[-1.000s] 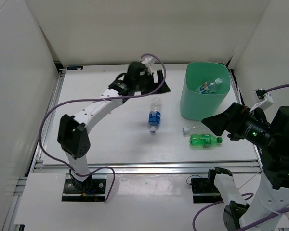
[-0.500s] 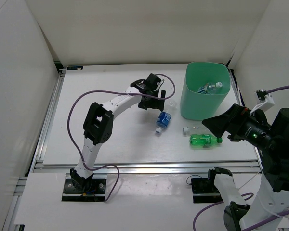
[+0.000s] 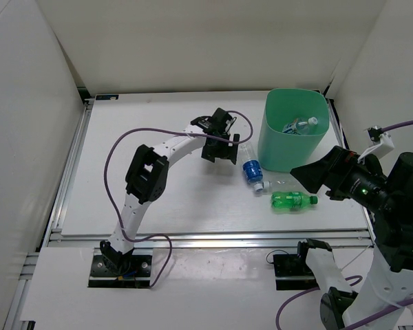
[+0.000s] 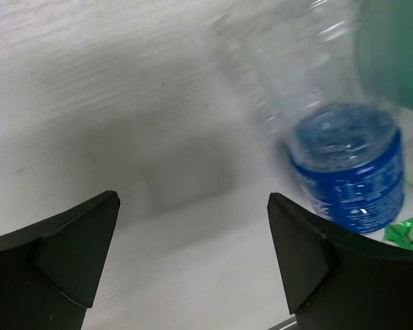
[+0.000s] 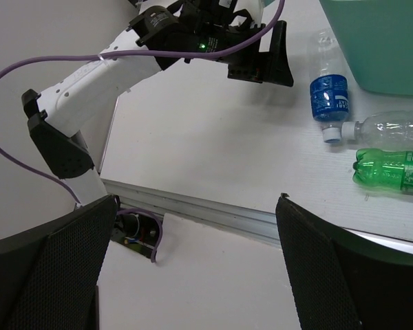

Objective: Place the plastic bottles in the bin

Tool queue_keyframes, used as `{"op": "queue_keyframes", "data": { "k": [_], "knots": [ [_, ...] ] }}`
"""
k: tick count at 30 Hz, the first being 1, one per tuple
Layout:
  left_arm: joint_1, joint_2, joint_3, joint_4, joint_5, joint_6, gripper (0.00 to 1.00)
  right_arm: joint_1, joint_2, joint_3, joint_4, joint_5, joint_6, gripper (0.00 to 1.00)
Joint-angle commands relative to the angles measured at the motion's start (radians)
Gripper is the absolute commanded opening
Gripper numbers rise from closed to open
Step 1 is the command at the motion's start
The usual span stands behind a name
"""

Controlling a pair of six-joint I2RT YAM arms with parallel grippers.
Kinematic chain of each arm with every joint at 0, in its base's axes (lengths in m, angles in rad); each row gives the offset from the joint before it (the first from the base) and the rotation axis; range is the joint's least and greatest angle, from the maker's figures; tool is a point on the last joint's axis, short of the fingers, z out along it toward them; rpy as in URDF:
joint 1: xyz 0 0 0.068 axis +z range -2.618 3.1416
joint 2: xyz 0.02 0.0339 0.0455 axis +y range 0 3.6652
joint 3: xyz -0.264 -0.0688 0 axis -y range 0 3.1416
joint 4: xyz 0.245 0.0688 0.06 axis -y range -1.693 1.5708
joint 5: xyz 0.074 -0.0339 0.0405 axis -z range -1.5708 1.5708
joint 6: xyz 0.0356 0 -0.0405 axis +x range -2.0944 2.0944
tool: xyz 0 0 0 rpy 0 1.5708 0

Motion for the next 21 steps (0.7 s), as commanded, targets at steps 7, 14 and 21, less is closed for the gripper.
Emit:
{"op": "queue_keyframes", "data": {
  "k": [7,14,21],
  "knots": [
    [-0.001,0.023,0.087,0.096,0.148,-0.076,1.0,0.015,0.009,0.002,-0.084,0.028,-0.023,1.0],
    [0.008,-0.007,0.087,0.163,0.194,-0.145,1.0,0.015,-0.009,-0.007,-0.093,0.037,-0.023,1.0],
    [0.018,0.002,0.098,0.173,0.236,-0.209,1.0,0.015,-0.009,-0.007,-0.093,0.046,-0.023,1.0]
  ]
}}
